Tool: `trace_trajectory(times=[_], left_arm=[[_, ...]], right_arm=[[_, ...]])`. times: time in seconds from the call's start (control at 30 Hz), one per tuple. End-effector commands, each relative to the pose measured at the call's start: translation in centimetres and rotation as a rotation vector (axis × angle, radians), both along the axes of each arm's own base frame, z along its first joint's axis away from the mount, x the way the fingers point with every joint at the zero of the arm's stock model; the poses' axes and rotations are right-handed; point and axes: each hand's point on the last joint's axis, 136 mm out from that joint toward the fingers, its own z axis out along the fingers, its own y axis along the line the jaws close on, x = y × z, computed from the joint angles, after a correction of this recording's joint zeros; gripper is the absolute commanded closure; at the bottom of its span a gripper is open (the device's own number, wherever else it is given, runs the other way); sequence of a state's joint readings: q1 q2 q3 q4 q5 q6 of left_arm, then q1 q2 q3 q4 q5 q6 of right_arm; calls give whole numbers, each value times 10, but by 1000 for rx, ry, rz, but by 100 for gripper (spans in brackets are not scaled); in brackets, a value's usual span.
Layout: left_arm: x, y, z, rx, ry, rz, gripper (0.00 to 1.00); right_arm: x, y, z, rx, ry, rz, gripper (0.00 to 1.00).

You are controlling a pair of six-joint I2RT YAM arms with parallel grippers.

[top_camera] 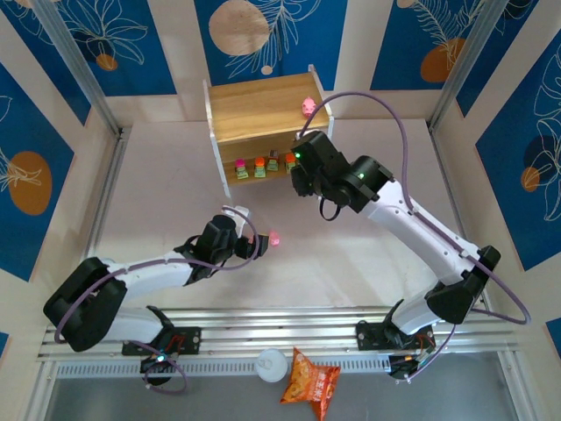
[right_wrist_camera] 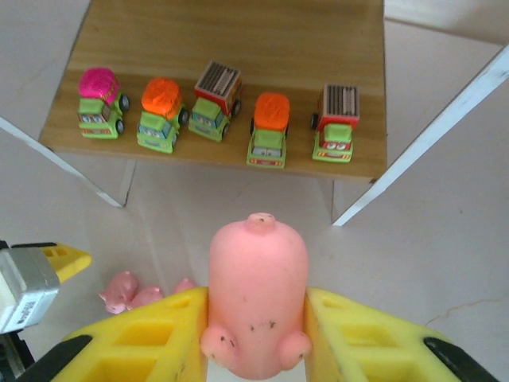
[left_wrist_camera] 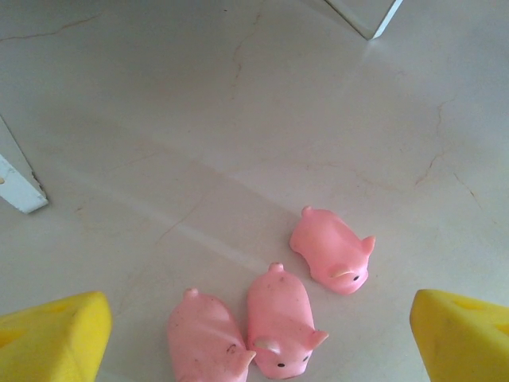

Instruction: Place and organize the plastic toys onto the shelf

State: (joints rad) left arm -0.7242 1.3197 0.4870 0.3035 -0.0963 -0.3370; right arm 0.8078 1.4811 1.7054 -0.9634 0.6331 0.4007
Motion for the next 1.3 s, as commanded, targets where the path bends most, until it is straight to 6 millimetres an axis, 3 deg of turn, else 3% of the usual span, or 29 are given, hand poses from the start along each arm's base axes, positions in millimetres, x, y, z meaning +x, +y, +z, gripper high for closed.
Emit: trace_trajectory(times=[0.0,0.4,0.77,0.97,1.27], left_arm=[[4,-7,8,-10,-19,-22,4],[5,-8,7,-8,-16,-20,4],[5,-8,6,-6,-12,-18,4],[6,-8,5,-3,-11,-15,4],[6,-8,6,-6,-11,-15,4]], right_arm=[[3,-8,23,-11,-43,3,66],[34,-1,65,21,-99,12,66],[81,20,93,34,-163,24,66],[103,25,91,39,-165,17,66],[120,25,79,37,-147,10,66]])
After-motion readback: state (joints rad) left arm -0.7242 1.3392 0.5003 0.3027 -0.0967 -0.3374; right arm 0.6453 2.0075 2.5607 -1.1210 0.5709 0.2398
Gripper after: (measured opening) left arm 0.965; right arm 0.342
